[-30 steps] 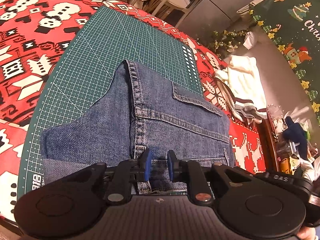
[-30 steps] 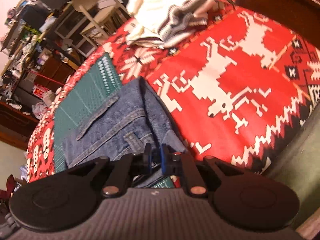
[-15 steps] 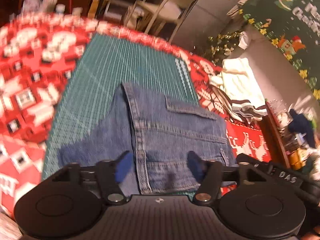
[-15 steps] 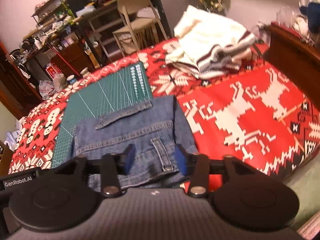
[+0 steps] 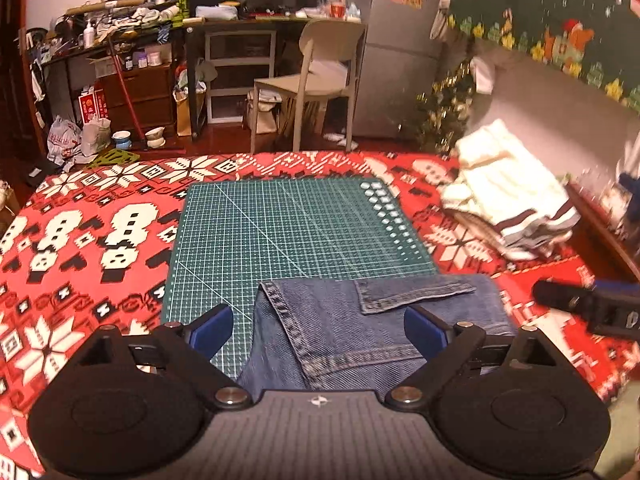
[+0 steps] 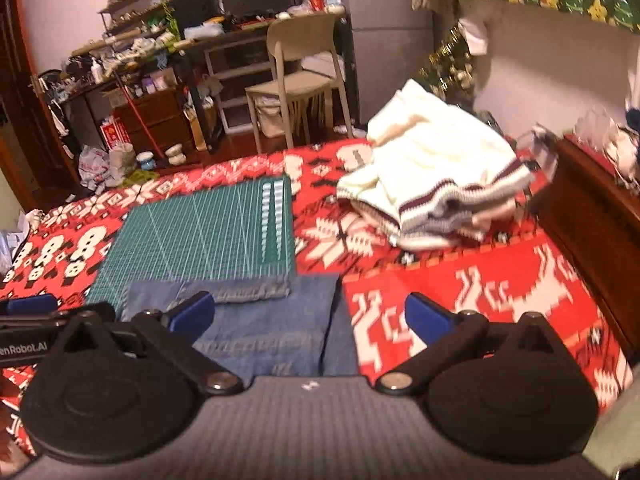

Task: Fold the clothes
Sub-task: 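Open both grippers and lift them away from the folded shorts, then pinch the folded edge of the denim shorts with both grippers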

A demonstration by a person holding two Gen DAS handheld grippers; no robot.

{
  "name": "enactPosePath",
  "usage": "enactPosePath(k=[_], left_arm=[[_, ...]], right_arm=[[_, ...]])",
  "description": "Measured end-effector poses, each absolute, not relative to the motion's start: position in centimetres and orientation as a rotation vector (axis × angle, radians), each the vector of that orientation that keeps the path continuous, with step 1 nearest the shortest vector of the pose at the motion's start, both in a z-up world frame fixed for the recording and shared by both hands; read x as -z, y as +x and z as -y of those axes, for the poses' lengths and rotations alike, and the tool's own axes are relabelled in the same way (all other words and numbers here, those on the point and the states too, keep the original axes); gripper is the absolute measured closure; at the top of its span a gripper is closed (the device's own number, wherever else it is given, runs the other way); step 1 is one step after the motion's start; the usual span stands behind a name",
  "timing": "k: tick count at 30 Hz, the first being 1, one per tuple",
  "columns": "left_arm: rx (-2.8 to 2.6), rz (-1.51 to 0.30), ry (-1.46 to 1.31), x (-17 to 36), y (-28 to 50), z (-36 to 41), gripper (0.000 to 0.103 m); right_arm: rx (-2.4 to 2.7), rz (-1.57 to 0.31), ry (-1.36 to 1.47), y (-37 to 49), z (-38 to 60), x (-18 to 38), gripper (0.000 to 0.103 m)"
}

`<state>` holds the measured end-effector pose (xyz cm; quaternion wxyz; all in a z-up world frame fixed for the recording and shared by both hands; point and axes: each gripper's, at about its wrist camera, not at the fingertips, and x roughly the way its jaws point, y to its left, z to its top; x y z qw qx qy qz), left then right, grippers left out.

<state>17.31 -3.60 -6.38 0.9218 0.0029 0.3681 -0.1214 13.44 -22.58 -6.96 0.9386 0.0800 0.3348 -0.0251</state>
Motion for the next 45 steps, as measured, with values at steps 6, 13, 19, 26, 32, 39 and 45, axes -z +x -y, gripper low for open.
enactPosePath(k=[6,13,19,26,32,39,45], left_arm=[[0.270,-0.771,-0.101,7.6,19.3,3.8,0.011],[0.343,-0.827,-0.148,9.2,20.7,4.7,0.065],[0.399,-0.882,-0.203,11.1,21.2,4.7,0.100],[0.532,-0.882,-0.247,11.3,21.7,6.2,0.103],[0.528,-0.918,-0.192,12.7,21.7,7.1,0.100],[0.494,-0.915,-0.317,12.0,21.6,4.6,0.103],[0.441,-0.913,-0.443,11.5,22.7,1.5,0.103]], right_arm=[[0.059,-0.694,-0.023,15.2,22.4,8.7,0.001],[-0.088,-0.687,-0.025,15.2,20.0,9.4,0.026],[-0.161,-0.800,-0.035,16.7,18.2,11.6,0.097],[-0.228,-0.786,0.097,18.5,18.5,12.3,0.100],[-0.244,-0.830,0.083,19.2,18.5,14.2,0.101],[-0.196,-0.831,0.141,18.4,20.7,13.1,0.103],[-0.080,-0.831,0.239,18.6,24.7,12.8,0.097]])
